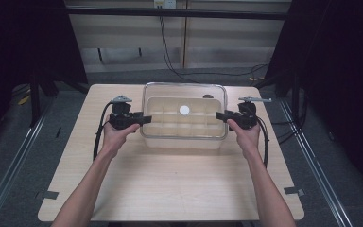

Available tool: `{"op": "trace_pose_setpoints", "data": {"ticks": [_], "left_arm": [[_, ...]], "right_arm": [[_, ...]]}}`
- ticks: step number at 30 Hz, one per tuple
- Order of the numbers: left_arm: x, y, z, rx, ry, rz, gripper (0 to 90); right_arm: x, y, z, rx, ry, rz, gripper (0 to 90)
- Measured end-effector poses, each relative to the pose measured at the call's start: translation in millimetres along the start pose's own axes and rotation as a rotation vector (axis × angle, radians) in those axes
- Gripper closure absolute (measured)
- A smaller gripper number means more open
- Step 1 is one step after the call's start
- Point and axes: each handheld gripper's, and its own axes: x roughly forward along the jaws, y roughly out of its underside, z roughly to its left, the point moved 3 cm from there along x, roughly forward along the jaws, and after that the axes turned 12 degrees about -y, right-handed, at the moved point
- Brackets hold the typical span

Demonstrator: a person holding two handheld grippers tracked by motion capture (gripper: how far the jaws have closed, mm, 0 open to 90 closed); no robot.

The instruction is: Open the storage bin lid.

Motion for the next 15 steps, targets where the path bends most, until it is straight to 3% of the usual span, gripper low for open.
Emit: {"op": "trace_pose_setpoints", "data": {"ticks": [7, 15], "left_arm": [[-7.5, -0.2, -1.6, -0.003, 0.0, -0.035, 55.9], [-17.5, -2.6, -3.2, 0.029, 0.0, -0.051, 60.8]], "right_arm": [[-9.2, -6.4, 3.8, 0.001, -0.016, -0.031, 59.2], [-17.2, -9.8, 10.5, -0.02, -0.011, -0.04, 61.6]]}}
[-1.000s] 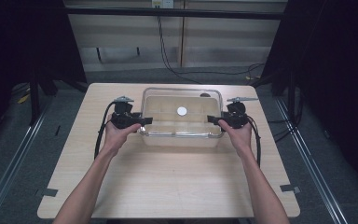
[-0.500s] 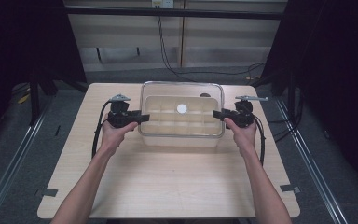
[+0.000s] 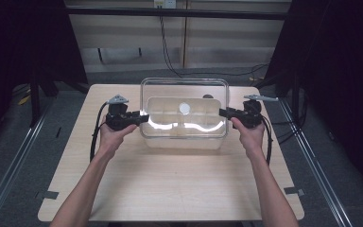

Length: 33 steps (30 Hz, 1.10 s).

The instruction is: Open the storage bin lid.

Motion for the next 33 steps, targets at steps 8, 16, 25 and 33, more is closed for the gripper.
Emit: {"op": "trace_pose_setpoints", "data": {"ticks": [8, 16, 25, 33], "left_arm": [[-6.6, -0.5, -0.2, -0.019, 0.0, -0.017, 64.8], [-17.0, -2.6, 0.5, -0.025, 0.025, -0.034, 69.8], [-26.7, -4.5, -0.3, -0.028, 0.018, -0.058, 72.8], [-30.8, -4.3, -3.0, 0.002, 0.012, -0.054, 74.4]], "right_arm": [[-4.9, -2.9, 5.0, -0.01, -0.005, -0.008, 64.2], [-9.8, -6.1, 10.6, -0.017, -0.011, -0.019, 66.6], [-10.9, -6.8, 13.8, -0.018, -0.023, -0.025, 68.4], [-13.5, -7.8, 15.5, -0.033, -0.02, -0.04, 68.6]]}}
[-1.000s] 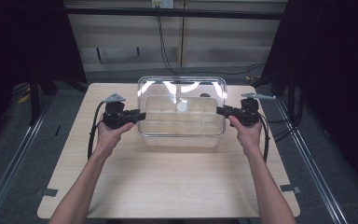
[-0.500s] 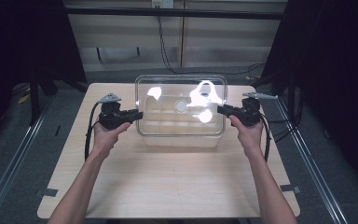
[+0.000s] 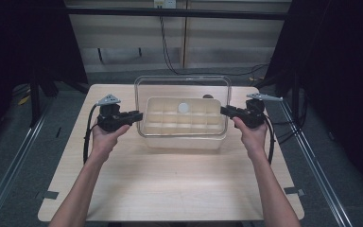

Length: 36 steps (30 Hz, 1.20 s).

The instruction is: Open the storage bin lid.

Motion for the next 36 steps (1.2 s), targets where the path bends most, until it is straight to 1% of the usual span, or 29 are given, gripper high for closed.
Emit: {"op": "trace_pose_setpoints", "data": {"ticks": [4, 6, 8, 10, 15, 16, 18, 19, 21, 22, 24, 29, 30, 32, 34, 36], "left_arm": [[-0.9, 1.3, -1.0, 0.004, 0.002, -0.004, 74.4], [-1.4, 2.1, -1.2, 0.002, 0.011, -0.007, 74.7], [-1.1, 2.3, -1.3, 0.003, 0.009, -0.005, 74.8], [-1.2, 2.0, -1.9, -0.001, 0.02, -0.007, 74.9], [-3.5, 1.3, -4.5, 0.007, 0.021, -0.012, 74.9], [-4.3, 1.2, -4.6, 0.01, 0.02, -0.012, 75.0], [-5.5, 0.9, -4.9, 0.001, 0.028, -0.023, 75.1], [-6.1, 0.8, -4.2, 0.006, 0.03, -0.017, 75.1], [-7.4, 0.8, -3.6, 0.009, 0.028, -0.017, 75.1], [-7.8, 0.7, -3.9, 0.003, 0.026, -0.022, 75.1], [-9.7, 1.1, -4.2, 0.015, 0.023, -0.018, 75.1], [-13.9, 0.7, -5.1, 0.009, 0.026, -0.021, 75.2], [-14.7, 0.8, -5.2, 0.013, 0.027, -0.022, 75.2], [-15.4, 1.6, -6.4, 0.018, 0.025, -0.019, 75.4], [-15.8, 2.7, -7.3, 0.011, 0.03, -0.021, 75.4], [-16.7, 2.7, -8.0, 0.021, 0.032, -0.017, 75.3]], "right_arm": [[-1.9, -0.6, 1.7, -0.006, -0.003, -0.01, 68.9], [-3.6, -1.1, 2.7, -0.009, -0.003, -0.014, 68.9], [-6.6, -0.9, 3.8, -0.012, -0.012, -0.018, 69.7], [-8.4, -0.9, 4.4, -0.011, -0.012, -0.024, 69.9], [-11.2, -1.1, 5.0, -0.016, -0.015, -0.03, 70.0], [-12.4, -1.2, 5.6, -0.013, -0.02, -0.035, 70.1], [-12.7, -1.2, 5.8, -0.013, -0.022, -0.036, 70.1], [-14.2, -1.5, 6.1, -0.01, -0.034, -0.043, 70.9], [-15.0, -1.3, 7.3, -0.014, -0.041, -0.039, 71.1], [-15.0, -1.3, 7.3, -0.014, -0.041, -0.039, 71.1], [-15.1, -1.0, 8.6, -0.019, -0.042, -0.035, 71.1], [-18.6, -0.8, 11.9, -0.021, -0.057, -0.049, 71.9], [-19.8, -0.7, 13.0, -0.026, -0.059, -0.052, 72.0], [-21.6, -0.3, 16.1, -0.047, -0.046, -0.049, 71.8], [-23.8, 0.4, 17.5, -0.036, -0.057, -0.053, 72.2], [-26.0, 2.0, 17.8, -0.037, -0.062, -0.059, 72.6]]}}
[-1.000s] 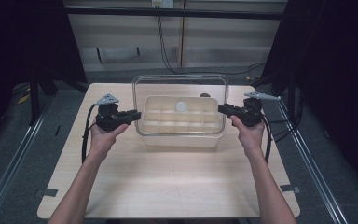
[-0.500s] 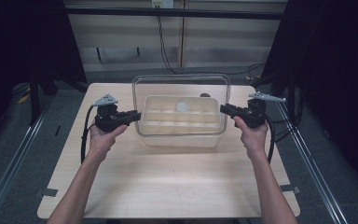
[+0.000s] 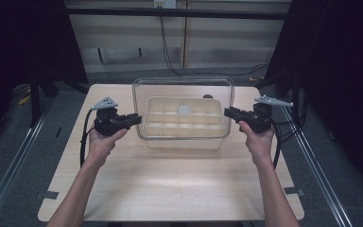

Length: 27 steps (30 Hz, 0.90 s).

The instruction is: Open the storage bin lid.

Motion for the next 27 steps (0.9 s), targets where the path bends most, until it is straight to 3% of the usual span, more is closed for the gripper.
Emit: {"op": "trace_pose_setpoints", "data": {"ticks": [11, 15, 20, 23, 27], "left_arm": [[-4.6, 1.4, -7.3, 0.017, 0.004, 0.019, 75.7], [-6.1, 4.0, -11.6, 0.024, 0.008, 0.03, 75.9], [-6.5, 6.3, -15.9, 0.038, -0.004, 0.054, 75.8], [-7.6, 5.0, -18.1, 0.029, 0.011, 0.046, 75.7], [-12.5, 6.9, -21.0, 0.048, 0.012, 0.055, 75.7]], "right_arm": [[-9.7, 5.4, 3.9, 0.007, -0.01, 0.003, 73.1], [-11.4, 7.8, 4.7, 0.006, 0.005, 0.003, 72.9], [-13.1, 12.5, 4.1, 0.029, 0.012, 0.03, 72.5], [-15.8, 13.7, 5.3, 0.034, 0.019, 0.032, 72.3], [-20.8, 15.3, 8.9, 0.036, 0.009, 0.037, 72.4]]}}
